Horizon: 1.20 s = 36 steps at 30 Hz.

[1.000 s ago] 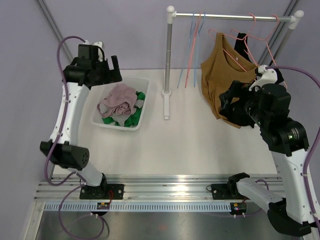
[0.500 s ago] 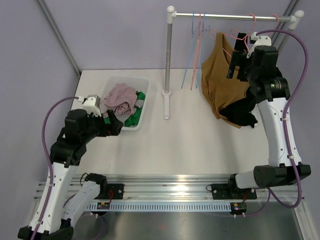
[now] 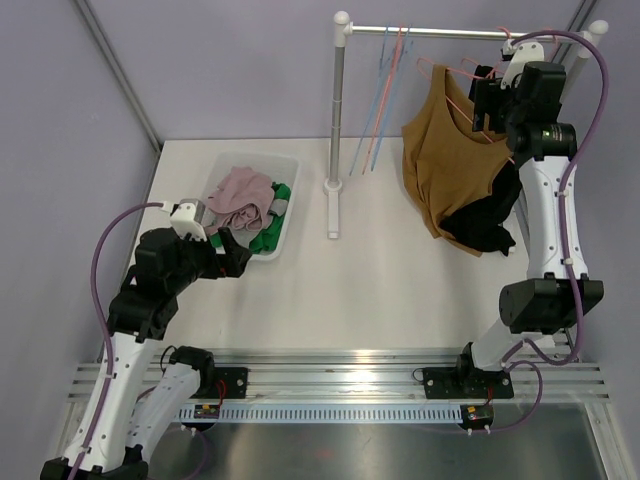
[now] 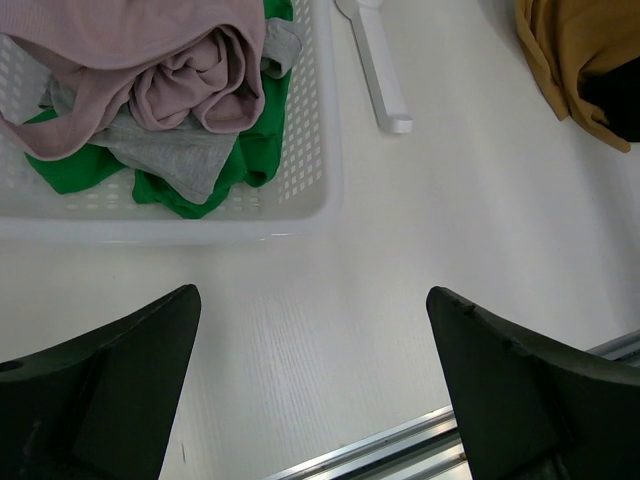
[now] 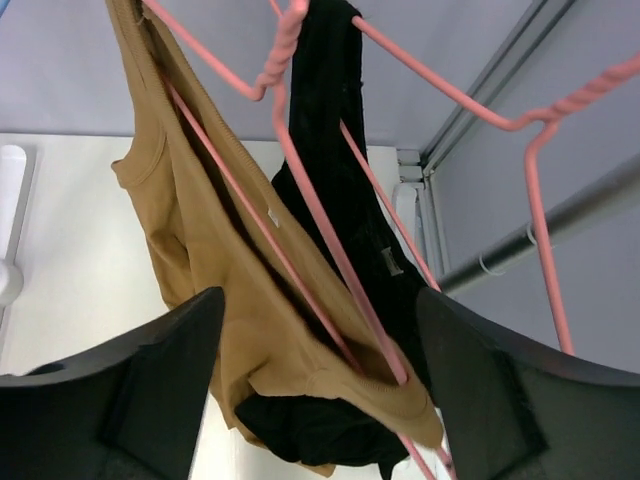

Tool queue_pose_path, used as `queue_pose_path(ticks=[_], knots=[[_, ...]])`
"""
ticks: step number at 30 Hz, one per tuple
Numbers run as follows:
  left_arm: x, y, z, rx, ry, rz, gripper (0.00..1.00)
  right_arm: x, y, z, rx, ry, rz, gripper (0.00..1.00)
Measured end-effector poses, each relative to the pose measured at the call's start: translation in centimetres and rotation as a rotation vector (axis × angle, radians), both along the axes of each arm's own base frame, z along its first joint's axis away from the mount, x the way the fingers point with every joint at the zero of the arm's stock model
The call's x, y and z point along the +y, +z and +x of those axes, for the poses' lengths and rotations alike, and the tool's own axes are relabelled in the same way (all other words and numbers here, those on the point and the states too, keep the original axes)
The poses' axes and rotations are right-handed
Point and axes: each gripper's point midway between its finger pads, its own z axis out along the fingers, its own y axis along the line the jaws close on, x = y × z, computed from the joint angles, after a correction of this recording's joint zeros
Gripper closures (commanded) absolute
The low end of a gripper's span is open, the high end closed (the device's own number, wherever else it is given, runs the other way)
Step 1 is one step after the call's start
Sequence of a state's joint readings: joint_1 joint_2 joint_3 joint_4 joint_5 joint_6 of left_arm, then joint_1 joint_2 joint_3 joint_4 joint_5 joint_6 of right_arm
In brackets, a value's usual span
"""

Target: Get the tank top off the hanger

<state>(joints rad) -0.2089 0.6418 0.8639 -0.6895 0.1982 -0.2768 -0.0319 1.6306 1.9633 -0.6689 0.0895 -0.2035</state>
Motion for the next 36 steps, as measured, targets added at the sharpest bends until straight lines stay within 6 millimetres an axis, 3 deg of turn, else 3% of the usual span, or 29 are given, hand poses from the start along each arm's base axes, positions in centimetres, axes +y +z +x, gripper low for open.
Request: queue_pose_path(ticks=[1,2,7,14,15,17,20,21,28,36], knots=[[0.0,0.0,0.0,-0.004,-0.002,-0.002,0.01,-0.3,-0.3,0.5,0.008,0.008,-0.001,0.3],[-0.1,0.1,0.0,-0.007,-0.004,-0.004,0.01,-0.4,-0.7,1.0,0.017,0.021,0.001,0.35],[-0.2,0.3,0.0,-0.013,-0.011,-0.008,0.01,0.8,-2.9,1.8,0.076,0.126,0.062,0.52],[-0.3,0.3,0.0,-0.012,-0.014,-0.01,0.01,3.4,-2.0,1.7,0.068,0.252,0.132,0.68],[-0.3,0.3,0.0,-0.012,-0.014,-0.01,0.01,3.6,-1.9,1.7,0.067,0.26,0.142,0.76],[-0.3,0.3,0.0,-0.012,-0.014,-0.01,0.01,3.9,-1.9,1.7,0.067,0.268,0.155,0.84],[-0.3,0.3,0.0,-0.012,-0.015,-0.01,0.01,4.2,-2.2,1.9,0.074,0.276,0.181,0.88],[-0.3,0.3,0.0,-0.012,-0.015,-0.01,0.01,4.3,-2.2,2.0,0.075,0.279,0.187,1.0],[-0.3,0.2,0.0,-0.007,-0.015,-0.009,0.01,5.1,-1.2,1.7,0.083,0.294,0.238,1.0],[-0.3,0.1,0.0,-0.006,-0.015,-0.009,0.01,6.2,3.5,0.6,0.004,0.295,0.272,1.0]])
